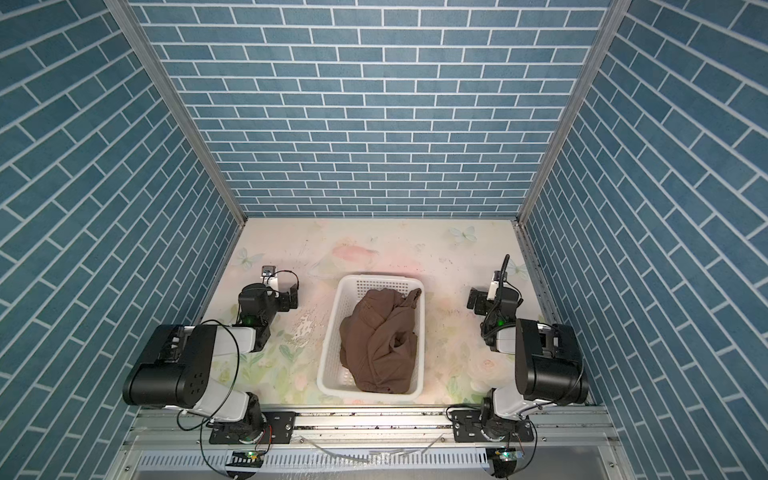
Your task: Fold and stack the trousers
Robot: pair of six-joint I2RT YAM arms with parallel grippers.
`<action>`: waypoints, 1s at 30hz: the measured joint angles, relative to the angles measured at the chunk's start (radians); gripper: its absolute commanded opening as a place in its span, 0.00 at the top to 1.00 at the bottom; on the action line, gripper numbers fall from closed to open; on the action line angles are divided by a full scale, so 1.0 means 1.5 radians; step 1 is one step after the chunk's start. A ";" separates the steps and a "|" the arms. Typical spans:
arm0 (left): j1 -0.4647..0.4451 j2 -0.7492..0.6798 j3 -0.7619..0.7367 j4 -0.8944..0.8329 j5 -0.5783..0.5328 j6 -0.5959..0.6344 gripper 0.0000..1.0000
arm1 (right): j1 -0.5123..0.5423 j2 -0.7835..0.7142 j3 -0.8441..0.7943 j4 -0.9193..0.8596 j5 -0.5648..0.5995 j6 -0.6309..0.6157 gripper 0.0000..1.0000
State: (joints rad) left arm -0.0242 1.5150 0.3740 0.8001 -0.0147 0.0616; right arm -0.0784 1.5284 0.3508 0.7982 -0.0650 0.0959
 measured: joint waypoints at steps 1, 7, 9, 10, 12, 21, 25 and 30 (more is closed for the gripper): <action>0.000 0.000 0.000 0.003 -0.001 0.001 0.01 | 0.000 0.000 0.000 0.002 0.000 0.000 0.01; 0.000 0.001 0.001 0.010 -0.004 0.002 0.01 | 0.001 0.000 0.000 0.014 -0.002 -0.001 0.01; 0.000 0.001 0.001 0.013 -0.005 0.003 0.01 | 0.001 0.000 0.000 0.017 -0.003 -0.001 0.01; 0.000 0.001 0.001 0.015 -0.005 0.003 0.01 | 0.001 0.000 0.001 0.017 -0.002 -0.001 0.01; 0.000 0.001 0.002 0.018 -0.005 0.003 0.01 | 0.001 0.001 0.001 0.018 -0.003 -0.001 0.01; 0.000 0.001 0.002 0.019 -0.005 0.003 0.01 | 0.001 0.001 0.001 0.018 -0.003 -0.001 0.01; 0.000 0.001 0.002 0.019 -0.005 0.003 0.01 | 0.001 0.001 0.001 0.018 -0.003 -0.001 0.01; 0.000 0.001 0.002 0.019 -0.004 0.003 0.01 | 0.001 0.001 0.001 0.018 -0.003 -0.001 0.01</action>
State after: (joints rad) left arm -0.0242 1.5162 0.3775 0.8288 -0.0212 0.0658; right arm -0.0765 1.5299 0.3527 0.8246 -0.0689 0.0952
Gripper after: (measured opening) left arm 0.994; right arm 0.991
